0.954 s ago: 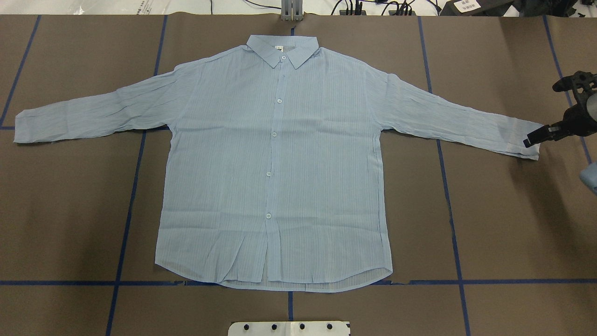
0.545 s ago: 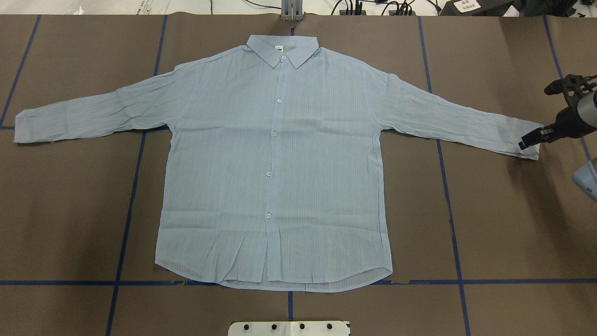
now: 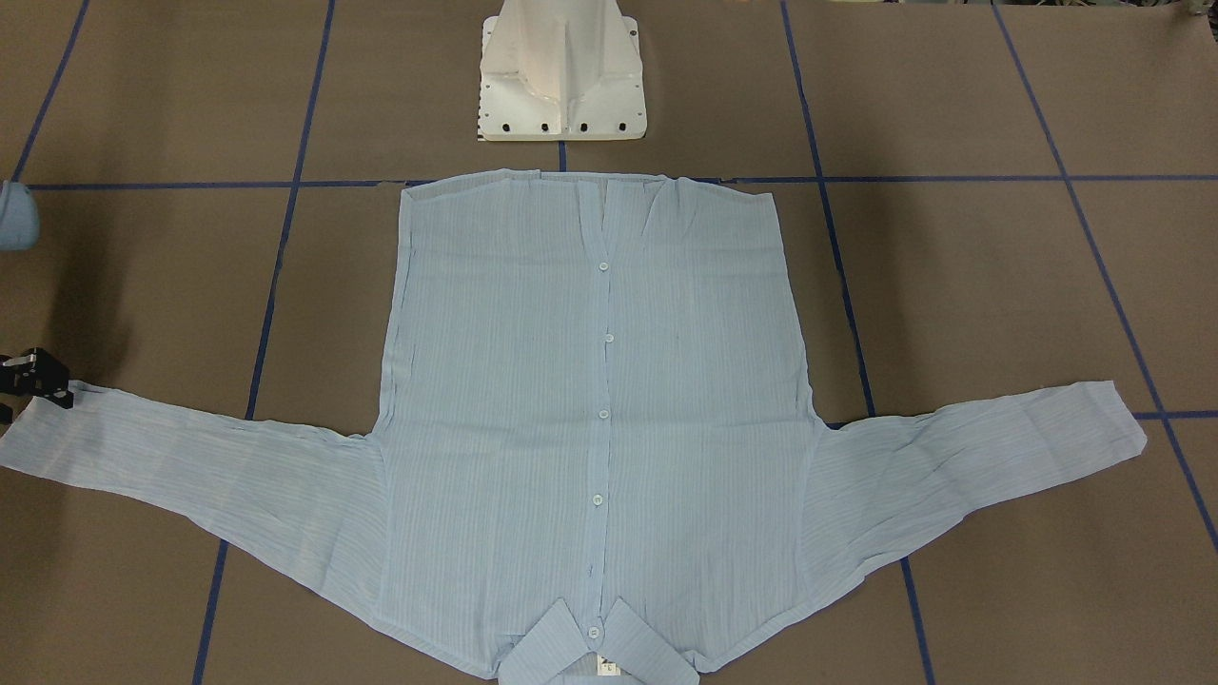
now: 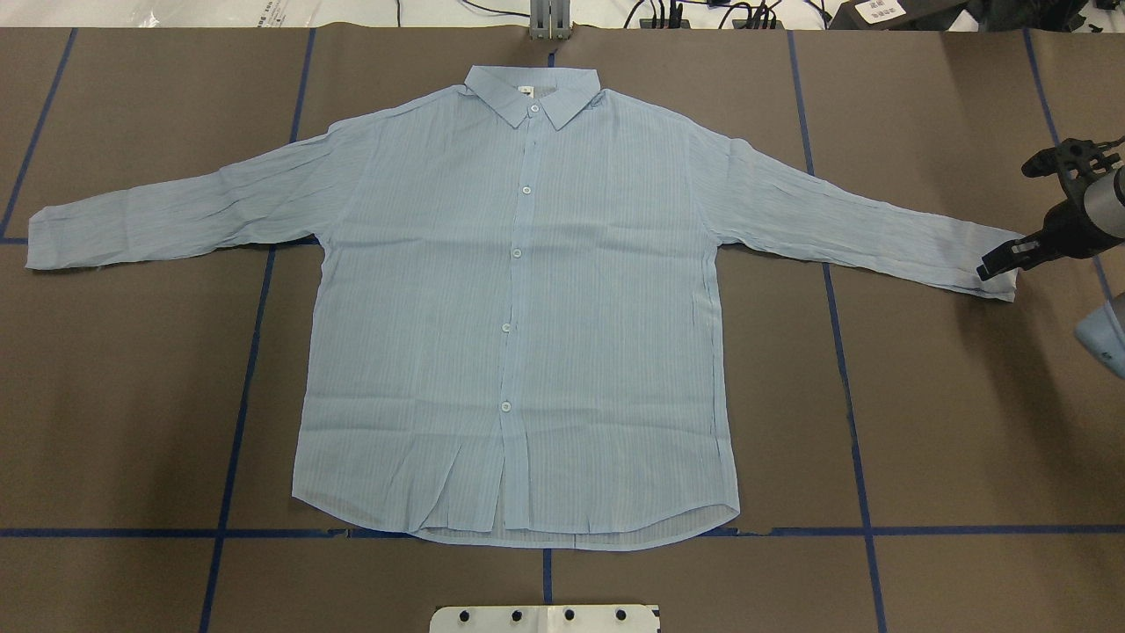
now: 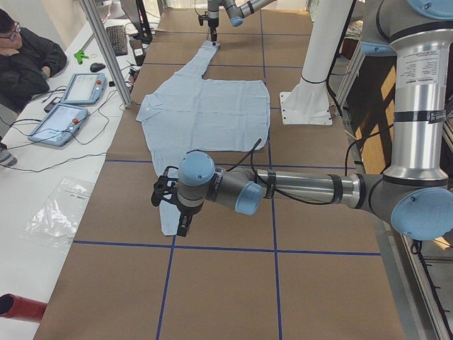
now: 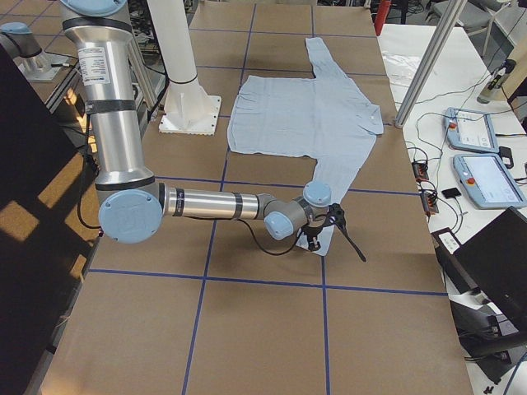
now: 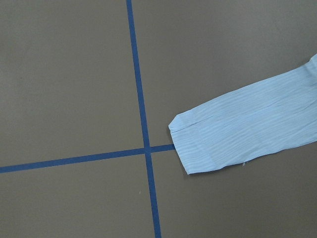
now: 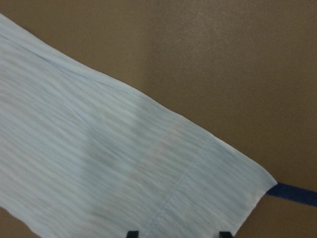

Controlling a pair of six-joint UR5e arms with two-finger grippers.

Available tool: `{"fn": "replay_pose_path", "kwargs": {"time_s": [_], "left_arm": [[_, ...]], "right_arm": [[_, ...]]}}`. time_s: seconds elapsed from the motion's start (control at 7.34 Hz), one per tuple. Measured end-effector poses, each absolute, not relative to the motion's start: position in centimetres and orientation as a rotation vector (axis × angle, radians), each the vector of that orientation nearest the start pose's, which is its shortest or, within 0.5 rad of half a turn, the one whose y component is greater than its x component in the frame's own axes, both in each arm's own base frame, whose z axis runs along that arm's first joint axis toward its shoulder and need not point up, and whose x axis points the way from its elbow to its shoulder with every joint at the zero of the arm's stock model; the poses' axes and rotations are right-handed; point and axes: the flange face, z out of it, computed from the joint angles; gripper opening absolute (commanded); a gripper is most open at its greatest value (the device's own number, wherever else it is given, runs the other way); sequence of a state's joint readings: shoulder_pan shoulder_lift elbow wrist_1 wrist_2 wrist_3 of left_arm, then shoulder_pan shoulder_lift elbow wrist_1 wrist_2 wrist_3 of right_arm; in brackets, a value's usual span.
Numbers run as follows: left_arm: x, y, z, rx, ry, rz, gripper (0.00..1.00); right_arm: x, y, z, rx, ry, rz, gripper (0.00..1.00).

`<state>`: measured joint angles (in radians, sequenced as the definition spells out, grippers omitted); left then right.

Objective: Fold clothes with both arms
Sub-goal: 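Lower the right gripper onto the sleeve cuff nearest it and grasp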

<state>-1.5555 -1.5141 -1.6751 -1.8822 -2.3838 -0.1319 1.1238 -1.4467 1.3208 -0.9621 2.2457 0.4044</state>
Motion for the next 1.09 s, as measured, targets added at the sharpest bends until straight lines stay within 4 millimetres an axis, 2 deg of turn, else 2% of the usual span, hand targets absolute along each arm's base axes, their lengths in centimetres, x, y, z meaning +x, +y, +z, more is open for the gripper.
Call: {"fn": "replay_pose_path", "kwargs": {"time_s": [1.09], "left_arm": [[-5.35, -48.73, 59.44, 0.282, 0.827, 0.035, 1.0]], "right_arm": [[-17.85, -53.9, 66.45, 0.129, -0.79, -0.193, 0.63]]}}
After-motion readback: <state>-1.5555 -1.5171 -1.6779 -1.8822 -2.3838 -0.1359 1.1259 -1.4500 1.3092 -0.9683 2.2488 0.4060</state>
